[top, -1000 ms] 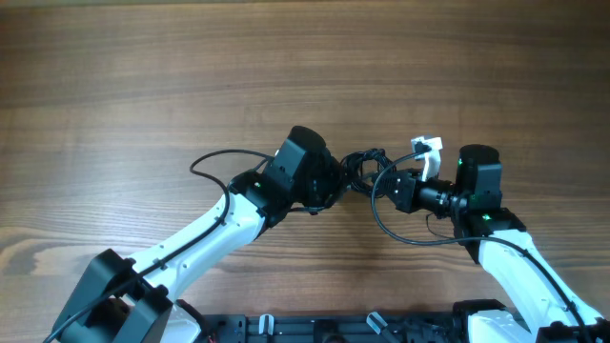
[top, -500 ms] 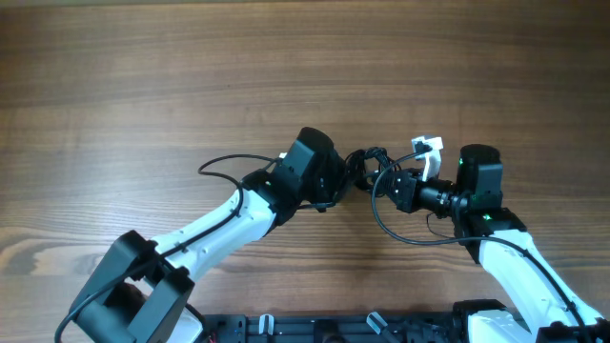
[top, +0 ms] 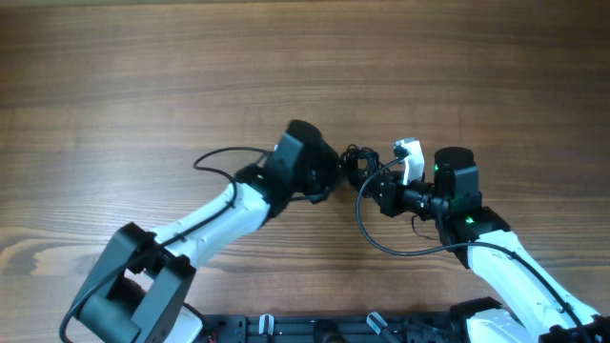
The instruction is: Untangle cables
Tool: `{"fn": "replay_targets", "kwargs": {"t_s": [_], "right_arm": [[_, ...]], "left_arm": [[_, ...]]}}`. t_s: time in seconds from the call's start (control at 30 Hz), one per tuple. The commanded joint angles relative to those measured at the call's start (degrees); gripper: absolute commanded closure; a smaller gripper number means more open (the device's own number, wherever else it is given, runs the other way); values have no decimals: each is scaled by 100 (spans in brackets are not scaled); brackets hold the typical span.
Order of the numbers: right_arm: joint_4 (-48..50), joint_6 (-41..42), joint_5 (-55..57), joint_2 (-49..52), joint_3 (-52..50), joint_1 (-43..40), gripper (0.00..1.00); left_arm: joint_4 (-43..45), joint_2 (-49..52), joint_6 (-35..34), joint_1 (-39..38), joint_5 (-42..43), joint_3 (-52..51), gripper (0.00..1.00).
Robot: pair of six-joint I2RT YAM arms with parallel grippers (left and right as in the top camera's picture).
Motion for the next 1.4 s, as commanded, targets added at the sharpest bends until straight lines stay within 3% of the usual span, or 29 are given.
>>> {"fn": "replay_targets", "kwargs": {"t_s": [0.0,0.1,0.27,0.37,0.43,0.57,0.73,0.77,0.9,1.03,1.17,1.37], "right_arm": [[-197,-92,319,-15,35,68,95],[-293,155,927,-15,35,68,95],[-105,212,1147,-15,35,68,95],[-96,446,1633,-15,37,68,94],[-28,505,1554,-17,37,68,85],[382,579,704,-17,37,68,79],[973,1104,450,-17,37,68,91],[970,1104,450,-17,37,68,89],[776,824,452,-15,37,68,56],[772,278,444,-15,37,68,36],[990,164,407,-15,37,68,33],[1657,199,-42,-15,37,68,33]], "left_arm": [[363,-68,603,881,1027,59,96],[695,-90,723,1637,1930,59,96],[647,-90,1613,1703,2461,59,96],[625,-87,2352,1895,3189,59,96],[612,-87,2511,2232,3757,59,96],[603,-87,2511,2426,3864,59,96],[549,-87,2511,2426,3869,59,96],[452,-87,2511,2422,3866,59,96],[710,-87,2424,2164,3880,59,96],[1357,-87,2017,2109,4496,59,96],[1991,-87,1506,2105,4905,59,96],[2002,-90,1379,1829,5051,59,96]]}}
